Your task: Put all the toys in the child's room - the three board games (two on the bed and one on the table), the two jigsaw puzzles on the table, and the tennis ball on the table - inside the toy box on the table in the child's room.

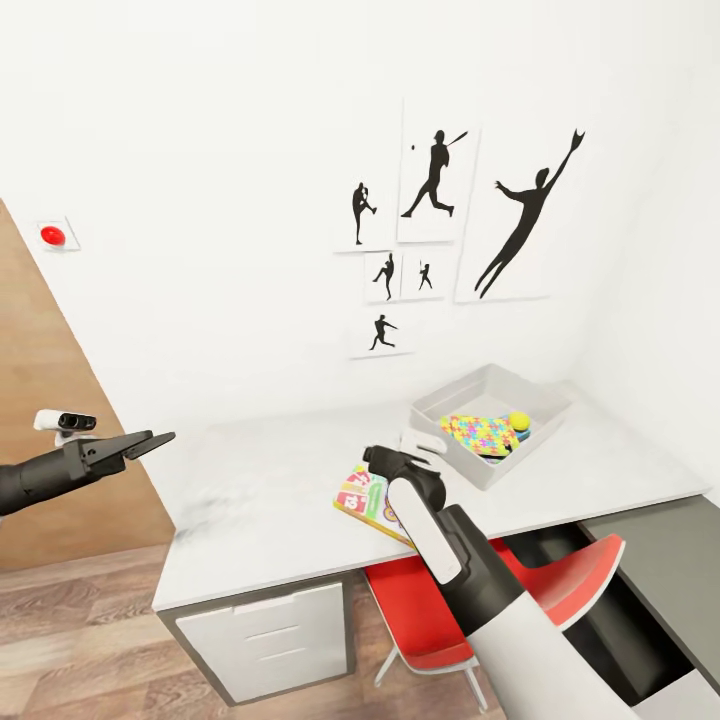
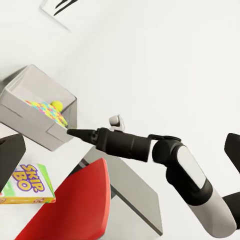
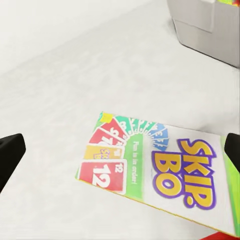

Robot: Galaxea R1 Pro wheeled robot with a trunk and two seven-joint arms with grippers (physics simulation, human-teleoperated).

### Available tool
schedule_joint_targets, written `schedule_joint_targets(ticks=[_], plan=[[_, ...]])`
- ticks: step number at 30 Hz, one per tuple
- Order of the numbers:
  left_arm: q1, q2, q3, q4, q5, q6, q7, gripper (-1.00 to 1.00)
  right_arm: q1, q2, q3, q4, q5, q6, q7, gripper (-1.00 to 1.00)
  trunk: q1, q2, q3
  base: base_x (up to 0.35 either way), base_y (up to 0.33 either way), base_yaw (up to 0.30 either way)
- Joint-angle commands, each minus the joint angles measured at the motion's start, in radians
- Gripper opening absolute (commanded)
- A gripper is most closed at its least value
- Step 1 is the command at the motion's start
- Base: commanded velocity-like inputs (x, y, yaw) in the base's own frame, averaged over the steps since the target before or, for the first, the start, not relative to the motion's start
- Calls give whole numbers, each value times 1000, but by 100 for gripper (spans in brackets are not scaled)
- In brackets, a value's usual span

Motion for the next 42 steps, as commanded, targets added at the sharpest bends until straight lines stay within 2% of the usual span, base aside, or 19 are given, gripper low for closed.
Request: schedule_joint_targets(ticks=[1, 5, 9, 12, 17, 23, 32, 42], plan=[[-1, 0, 0, 0, -1, 11, -4, 100, -1, 0, 1, 1, -6, 0, -12, 100, 1, -2, -2, 0, 3, 0], [-1, 0, 0, 0, 0, 11, -4, 100, -6, 0, -16, 10, -9, -10, -55, 100, 1, -2, -2, 0, 1, 0], [-1, 0, 0, 0, 0, 11, -4, 100, -23, 0, -56, 27, -20, -11, -83, 100, 1, -2, -2, 0, 0, 0], [-1, 0, 0, 0, 0, 3, -4, 100, -61, 0, -90, 90, -27, -12, -89, 100, 1, -2, -2, 0, 0, 0], [-1, 0, 0, 0, 0, -15, -4, 100, -126, 0, -112, 229, -49, -14, -82, 100, 1, -2, -2, 0, 0, 0], [-1, 1, 8, 0, 0, -18, -4, 100, -145, 0, -116, 269, -77, -16, -78, 100, 1, -2, -2, 0, 0, 0], [-1, 2, 29, 40, 0, -22, -4, 100, -148, 0, -115, 271, -72, -20, -78, 100, 1, -2, -4, 0, 89, 0], [-1, 2, 47, 47, 0, -43, -4, 100, -151, 0, -116, 268, -69, -22, -78, 100, 1, -2, -18, 0, 139, 0]])
